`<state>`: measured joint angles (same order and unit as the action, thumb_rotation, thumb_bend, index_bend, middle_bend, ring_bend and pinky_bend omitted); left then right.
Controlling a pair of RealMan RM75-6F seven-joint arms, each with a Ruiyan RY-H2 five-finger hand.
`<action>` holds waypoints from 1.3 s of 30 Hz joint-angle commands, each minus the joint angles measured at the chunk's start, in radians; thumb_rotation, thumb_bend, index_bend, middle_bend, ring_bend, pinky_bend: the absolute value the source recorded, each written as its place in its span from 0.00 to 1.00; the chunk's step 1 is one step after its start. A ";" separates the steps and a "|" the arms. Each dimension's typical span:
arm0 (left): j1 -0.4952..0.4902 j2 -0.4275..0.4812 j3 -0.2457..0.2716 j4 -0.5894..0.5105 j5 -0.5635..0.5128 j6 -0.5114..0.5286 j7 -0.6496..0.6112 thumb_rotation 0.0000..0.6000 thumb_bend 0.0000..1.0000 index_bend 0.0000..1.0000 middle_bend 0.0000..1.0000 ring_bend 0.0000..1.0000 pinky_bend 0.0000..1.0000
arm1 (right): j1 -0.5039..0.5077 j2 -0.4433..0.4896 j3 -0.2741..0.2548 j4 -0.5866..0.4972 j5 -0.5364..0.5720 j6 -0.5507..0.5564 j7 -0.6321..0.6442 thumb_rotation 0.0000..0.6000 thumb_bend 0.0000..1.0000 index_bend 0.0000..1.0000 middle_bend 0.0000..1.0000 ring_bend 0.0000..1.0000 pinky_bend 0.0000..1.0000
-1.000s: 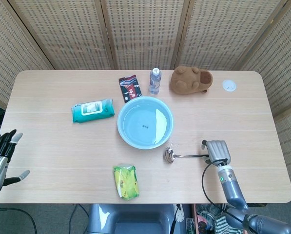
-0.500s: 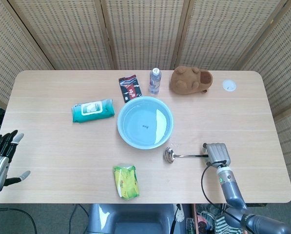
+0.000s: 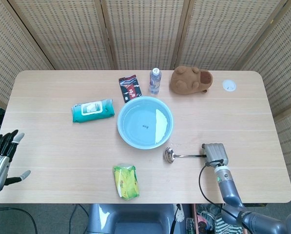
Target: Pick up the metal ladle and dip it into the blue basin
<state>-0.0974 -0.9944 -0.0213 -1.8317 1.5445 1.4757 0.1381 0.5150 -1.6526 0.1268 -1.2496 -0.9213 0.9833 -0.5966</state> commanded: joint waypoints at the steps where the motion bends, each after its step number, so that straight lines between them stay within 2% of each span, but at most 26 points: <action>1: -0.001 0.000 0.000 0.001 -0.001 -0.003 -0.001 1.00 0.00 0.00 0.00 0.00 0.00 | 0.003 -0.007 -0.002 0.005 0.009 0.000 -0.009 1.00 0.34 0.47 1.00 0.95 1.00; 9: -0.004 -0.002 -0.001 0.001 -0.006 -0.007 0.003 1.00 0.00 0.00 0.00 0.00 0.00 | 0.010 -0.025 -0.008 0.026 0.028 -0.013 -0.022 1.00 0.35 0.49 1.00 0.95 1.00; 13: -0.006 -0.003 0.000 0.000 -0.008 -0.012 0.006 1.00 0.00 0.00 0.00 0.00 0.00 | 0.014 -0.037 -0.012 0.042 0.032 -0.018 -0.027 1.00 0.35 0.54 1.00 0.95 1.00; 18: -0.007 -0.004 -0.001 0.000 -0.011 -0.014 0.007 1.00 0.00 0.00 0.00 0.00 0.00 | 0.014 -0.048 -0.014 0.062 0.030 -0.018 -0.021 1.00 0.46 0.60 1.00 0.95 1.00; 22: -0.008 -0.004 0.000 -0.001 -0.012 -0.016 0.008 1.00 0.00 0.00 0.00 0.00 0.00 | 0.008 -0.032 -0.006 0.046 0.023 -0.015 0.008 1.00 0.63 0.64 1.00 0.95 1.00; 25: -0.008 -0.003 0.001 0.000 -0.011 -0.017 0.004 1.00 0.00 0.00 0.00 0.00 0.00 | 0.000 0.008 0.005 -0.004 0.022 -0.014 0.042 1.00 0.73 0.65 1.00 0.95 1.00; 28: -0.009 0.000 0.002 0.000 -0.009 -0.017 -0.003 1.00 0.00 0.00 0.00 0.00 0.00 | -0.012 0.063 0.011 -0.070 -0.013 0.000 0.090 1.00 0.78 0.66 1.00 0.95 1.00; 36: -0.007 0.007 0.007 -0.001 0.004 -0.012 -0.020 1.00 0.00 0.00 0.00 0.00 0.00 | -0.064 0.237 0.006 -0.250 -0.182 0.052 0.294 1.00 0.79 0.69 1.00 0.95 1.00; 39: -0.008 0.009 0.008 -0.001 0.006 -0.013 -0.023 1.00 0.00 0.00 0.00 0.00 0.00 | -0.073 0.285 0.002 -0.299 -0.216 0.060 0.332 1.00 0.79 0.69 1.00 0.95 1.00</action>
<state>-0.1050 -0.9857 -0.0136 -1.8323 1.5508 1.4627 0.1149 0.4574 -1.4042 0.1322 -1.5103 -1.1041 1.0286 -0.2953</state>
